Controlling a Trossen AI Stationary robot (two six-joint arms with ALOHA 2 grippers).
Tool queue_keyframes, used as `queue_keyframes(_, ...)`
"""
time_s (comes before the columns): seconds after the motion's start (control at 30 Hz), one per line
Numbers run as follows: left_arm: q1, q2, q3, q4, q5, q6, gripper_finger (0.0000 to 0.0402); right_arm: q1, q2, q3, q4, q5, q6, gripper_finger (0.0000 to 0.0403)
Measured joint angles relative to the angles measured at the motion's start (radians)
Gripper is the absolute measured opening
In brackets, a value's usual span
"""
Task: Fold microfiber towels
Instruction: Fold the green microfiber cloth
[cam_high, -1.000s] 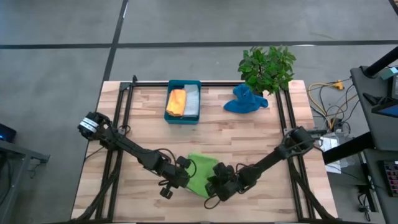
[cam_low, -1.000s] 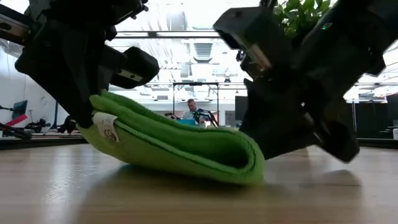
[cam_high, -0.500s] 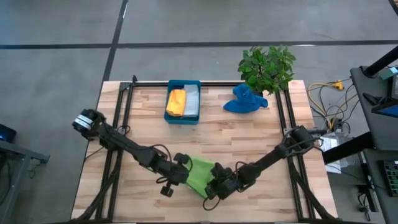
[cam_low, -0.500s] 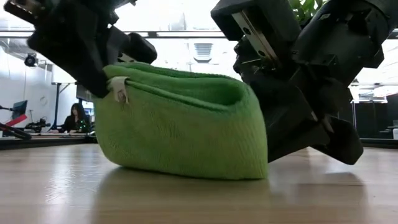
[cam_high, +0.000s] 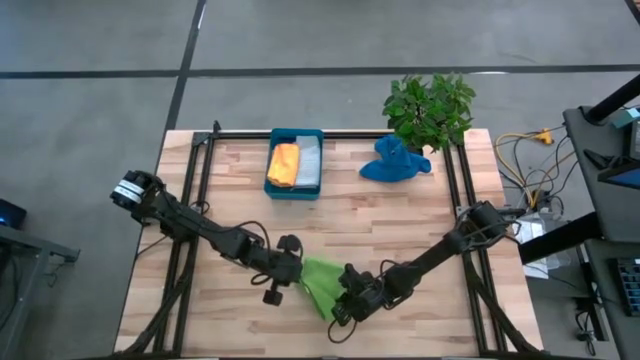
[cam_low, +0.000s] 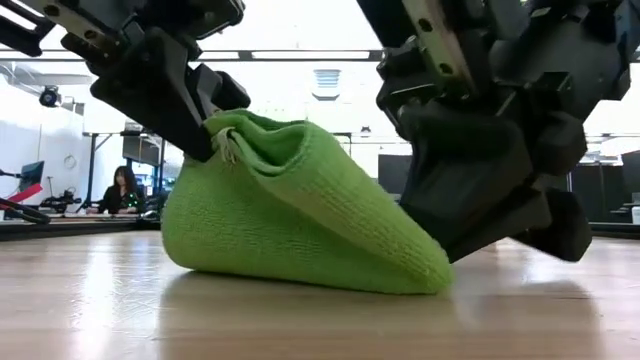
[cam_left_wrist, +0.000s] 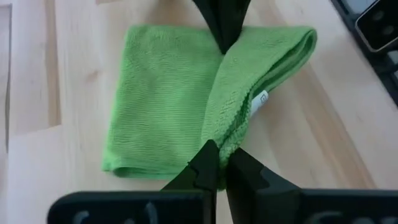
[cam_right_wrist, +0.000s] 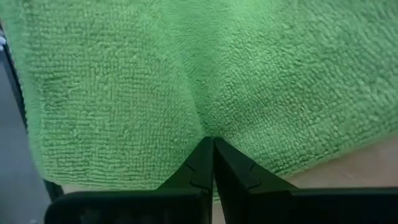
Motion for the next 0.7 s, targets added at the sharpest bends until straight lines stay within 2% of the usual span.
queue_keyframes(0.23,0.010,0.001,-0.028,0.058,-0.001,-0.048,0.0000,0.005,-0.097,0.000,-0.109,0.074,-0.023,0.0009)
queue_keyframes(0.33,0.012,0.001,-0.028,0.064,-0.003,-0.048,0.0000,0.019,-0.138,0.000,-0.131,0.136,-0.087,0.0009)
queue_keyframes(0.5,0.022,0.001,-0.028,0.066,-0.003,-0.048,0.0000,0.060,-0.169,0.001,0.027,0.214,-0.282,0.0009)
queue_keyframes(0.6,0.028,0.001,-0.028,0.068,-0.003,-0.050,0.0000,0.077,-0.164,0.001,0.139,0.212,-0.318,0.0009)
queue_keyframes(0.7,0.033,0.001,-0.028,0.068,0.000,-0.074,0.0000,0.092,-0.160,0.002,0.174,0.215,-0.330,0.0020)
